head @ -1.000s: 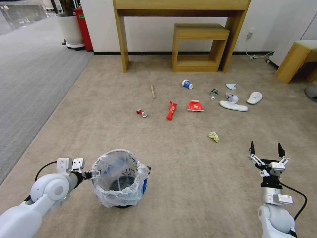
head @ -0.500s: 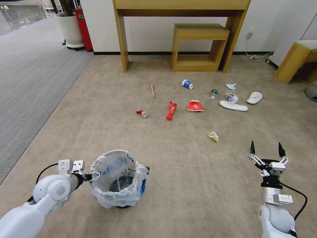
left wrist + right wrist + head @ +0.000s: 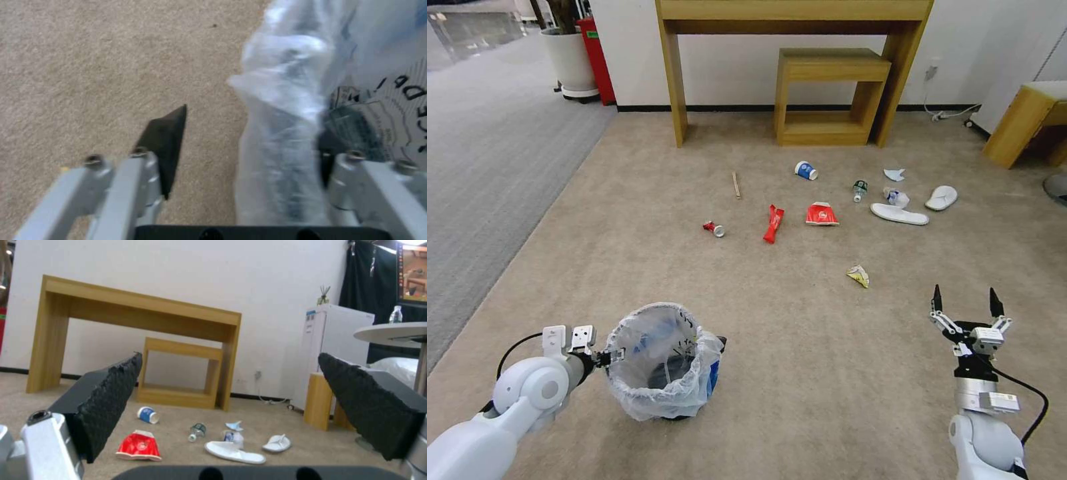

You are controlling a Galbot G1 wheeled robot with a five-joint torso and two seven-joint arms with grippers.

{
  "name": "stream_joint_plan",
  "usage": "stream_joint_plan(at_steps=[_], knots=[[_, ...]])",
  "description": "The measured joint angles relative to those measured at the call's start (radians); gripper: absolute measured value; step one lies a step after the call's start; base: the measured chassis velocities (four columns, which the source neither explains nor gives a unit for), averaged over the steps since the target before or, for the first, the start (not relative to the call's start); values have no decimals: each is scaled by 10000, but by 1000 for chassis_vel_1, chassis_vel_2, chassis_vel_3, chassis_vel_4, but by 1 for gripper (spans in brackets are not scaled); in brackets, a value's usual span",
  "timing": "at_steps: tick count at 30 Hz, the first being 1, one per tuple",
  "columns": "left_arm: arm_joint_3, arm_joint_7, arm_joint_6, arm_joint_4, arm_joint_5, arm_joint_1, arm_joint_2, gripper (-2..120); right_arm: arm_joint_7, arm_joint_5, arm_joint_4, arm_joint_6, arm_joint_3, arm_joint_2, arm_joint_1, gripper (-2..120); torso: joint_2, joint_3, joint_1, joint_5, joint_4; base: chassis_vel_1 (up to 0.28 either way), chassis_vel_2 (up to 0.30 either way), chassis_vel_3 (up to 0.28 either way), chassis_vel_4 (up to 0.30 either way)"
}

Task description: Pick up the trash bin and place the garbage on the floor into it.

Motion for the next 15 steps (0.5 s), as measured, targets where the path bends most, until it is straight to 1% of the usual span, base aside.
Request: stream_joint_plan(at_steps=[3,4,7,9,11,15], knots=[[-39,57,0,12,11,87,14,37,1,-15,0,5,-3,20,4,100,0,2,0,-4,0,0,0,0,0],[-39,57,0,12,11,87,14,37,1,-15,0,5,-3,20,4,100,0,2,0,-4,0,0,0,0,0],[-85,219,5,12,44,209,14,21,1,-27,-1,19,-4,26,0,100,-1,3,1,-7,1,0,0,0,0],[-98,267,5,-4,44,231,7,19,1,-28,-3,21,-4,27,-5,100,-1,2,0,-5,-1,0,0,0,0],[-110,338,5,-6,77,255,-20,15,1,-31,-10,32,10,24,-21,100,0,1,0,4,-1,0,0,0,0],[-109,401,2,50,181,254,-89,15,1,-33,-11,51,32,13,-61,100,1,0,0,7,2,0,0,0,0]])
